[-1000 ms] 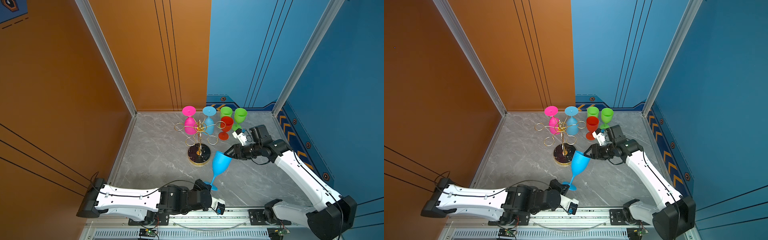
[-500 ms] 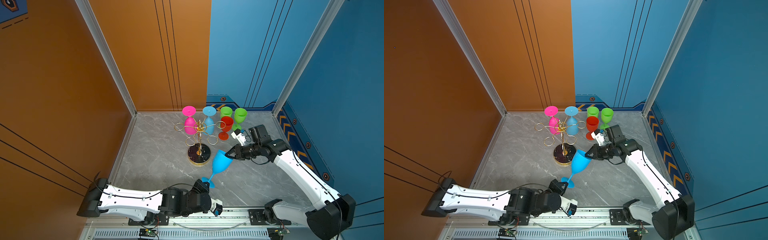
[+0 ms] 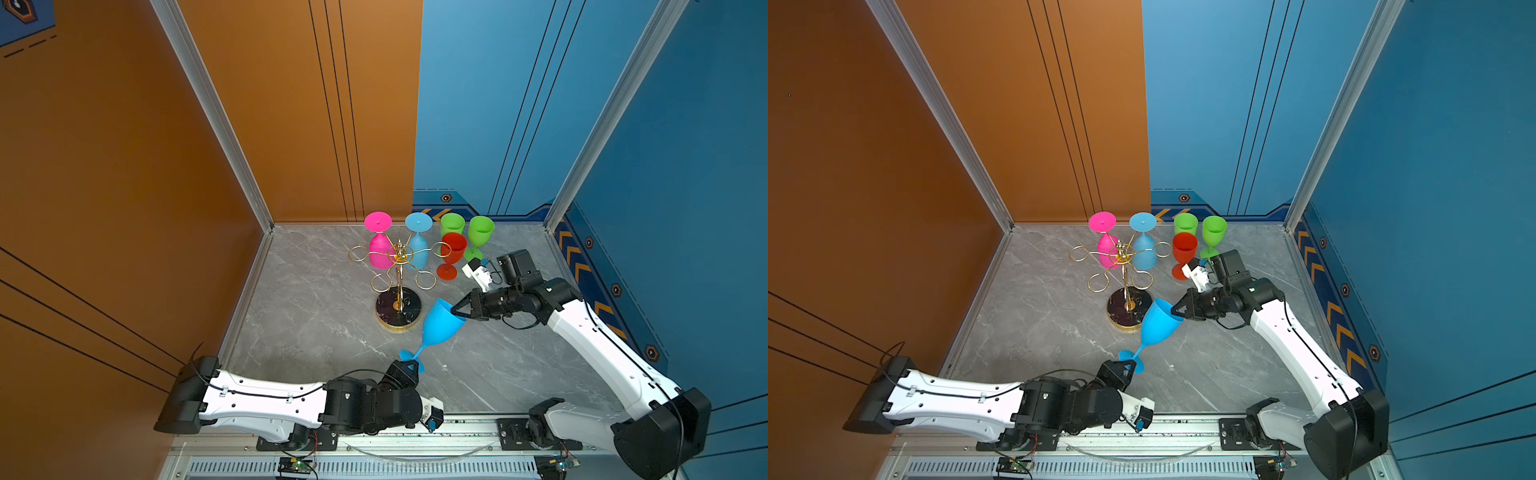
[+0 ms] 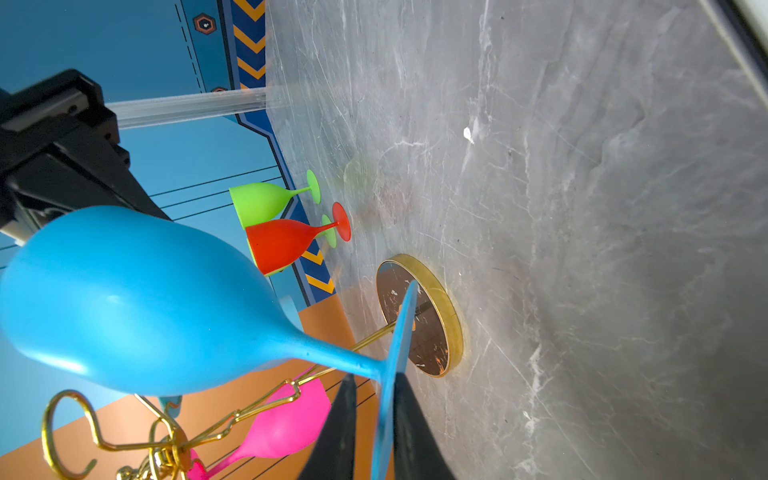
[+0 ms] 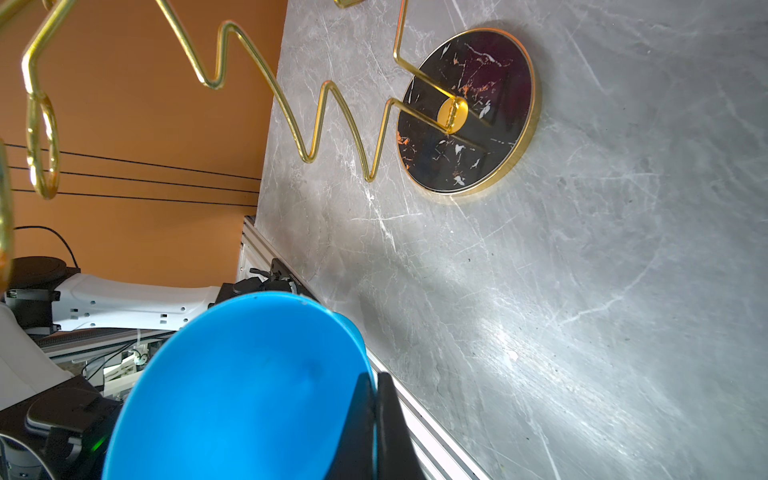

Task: Take the wine glass off the wine glass rack
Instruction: 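Open the left gripper off the foot while the right lifts the bowl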

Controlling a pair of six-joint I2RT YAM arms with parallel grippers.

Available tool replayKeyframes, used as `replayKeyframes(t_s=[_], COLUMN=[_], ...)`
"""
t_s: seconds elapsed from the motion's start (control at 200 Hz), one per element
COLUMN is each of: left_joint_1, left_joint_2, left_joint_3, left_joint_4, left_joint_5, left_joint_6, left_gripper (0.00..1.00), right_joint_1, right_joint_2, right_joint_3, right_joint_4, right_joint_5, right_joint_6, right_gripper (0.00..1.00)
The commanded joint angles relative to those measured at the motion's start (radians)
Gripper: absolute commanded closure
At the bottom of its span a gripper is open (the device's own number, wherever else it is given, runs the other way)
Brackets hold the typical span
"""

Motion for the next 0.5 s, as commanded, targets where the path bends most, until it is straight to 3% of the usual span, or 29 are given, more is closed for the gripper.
replayKeyframes(t_s=[0.0,0.24,0.405,0.496], left_joint_1=[-0.011,-0.012,-0.011,-0.009], left_joint_2=[-0.010,-0.055,-0.081,-0.103], left_joint_3=[-0.017,-0.020,-0.017,-0.016], left_joint_4=[0.018,0.025,0.043,0.029], left_joint_5=[-0.014,0.012,-0.066,-0.101], left_joint_6=[-0.018,-0.179,-0.379,-0.522], left_gripper=[0.72,0.61,0.52,0.36], right_joint_1=[-0.003,-0.008,-0.009,-0.014], right_joint_2=[-0.013,-0.052,-0.070,-0.072], right_joint_3=[-0.002,0.034,0.078,0.098], right_joint_4=[-0.026,-0.088,-0.143,-0.156], right_joint_5=[0.025,0.234,0.434,0.528], right_joint_6=[-0.013,-0.060,-0.106,-0.125], right_gripper=[1.00,1.00,1.00,1.00])
